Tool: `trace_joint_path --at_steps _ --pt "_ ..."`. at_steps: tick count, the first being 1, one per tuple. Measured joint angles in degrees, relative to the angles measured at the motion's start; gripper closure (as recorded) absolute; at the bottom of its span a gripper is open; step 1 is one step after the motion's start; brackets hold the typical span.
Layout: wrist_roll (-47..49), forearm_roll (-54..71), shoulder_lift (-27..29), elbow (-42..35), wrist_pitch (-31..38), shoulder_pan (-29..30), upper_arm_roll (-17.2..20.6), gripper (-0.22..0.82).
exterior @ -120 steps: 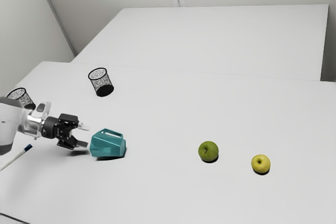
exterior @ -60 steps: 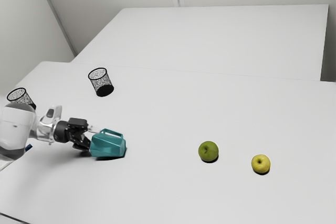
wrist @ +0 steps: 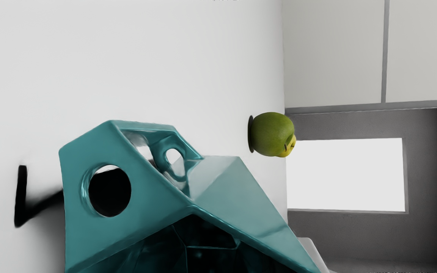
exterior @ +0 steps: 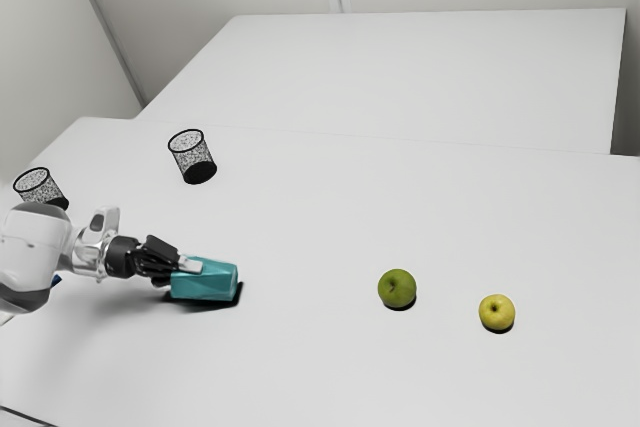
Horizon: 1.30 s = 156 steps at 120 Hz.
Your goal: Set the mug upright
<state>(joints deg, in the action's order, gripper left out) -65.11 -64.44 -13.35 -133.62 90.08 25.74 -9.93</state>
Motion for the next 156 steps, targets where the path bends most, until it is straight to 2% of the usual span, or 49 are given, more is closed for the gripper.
trace_joint_path --at_steps 22,41,56,63,71,87,105,144,148,156 --pt "-0.4 0.1 4.3 1.1 0.3 -2.6 0.1 0.76" --pt "0.6 7.2 7.6 10.3 3.1 -5.8 2.9 0.77" --pt "2.7 22.3 8.1 16.9 10.0 -7.4 9.0 0.78" --pt "4.0 29.0 8.0 17.8 14.7 -8.6 12.8 0.78" --pt "6.0 36.7 8.1 17.9 20.2 -12.2 14.7 0.78" --pt "11.4 51.7 8.1 17.3 29.0 -16.0 15.9 0.78" --pt "18.1 65.1 7.1 16.4 34.2 -16.6 16.7 0.78" --pt "29.9 72.0 3.9 13.6 40.4 -16.7 16.8 0.78" --pt "30.8 72.1 3.9 13.5 40.7 -16.7 16.8 0.76" --pt "32.3 72.1 3.7 13.0 41.3 -16.5 16.8 0.62"
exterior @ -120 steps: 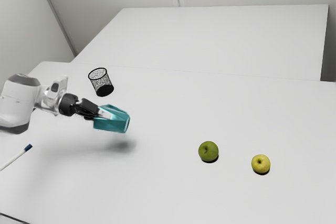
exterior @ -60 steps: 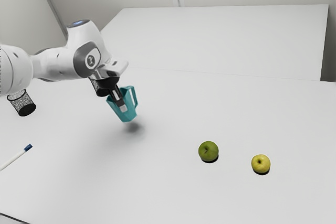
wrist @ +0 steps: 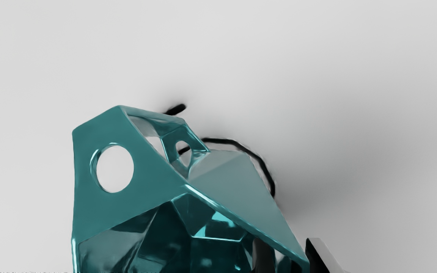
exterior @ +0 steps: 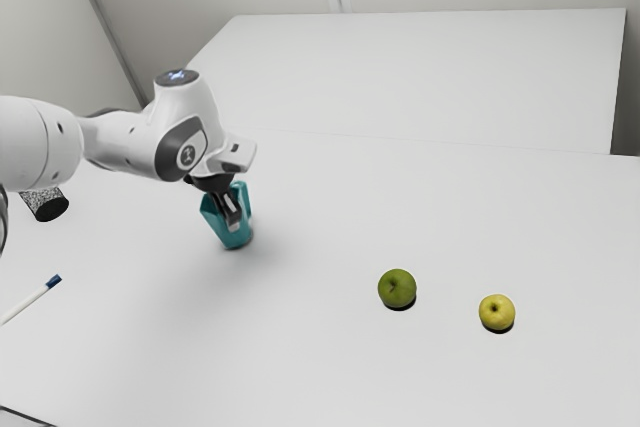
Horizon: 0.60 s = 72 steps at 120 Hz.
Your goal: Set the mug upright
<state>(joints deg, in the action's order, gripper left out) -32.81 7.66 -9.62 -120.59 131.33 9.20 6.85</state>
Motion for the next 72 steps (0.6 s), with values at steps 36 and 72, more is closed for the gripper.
trace_joint_path --at_steps 36,72 --pt "5.2 0.0 1.1 -0.2 0.8 0.5 -0.1 0.17" --pt "8.0 -2.2 8.7 20.3 -17.8 1.0 -0.4 0.06"
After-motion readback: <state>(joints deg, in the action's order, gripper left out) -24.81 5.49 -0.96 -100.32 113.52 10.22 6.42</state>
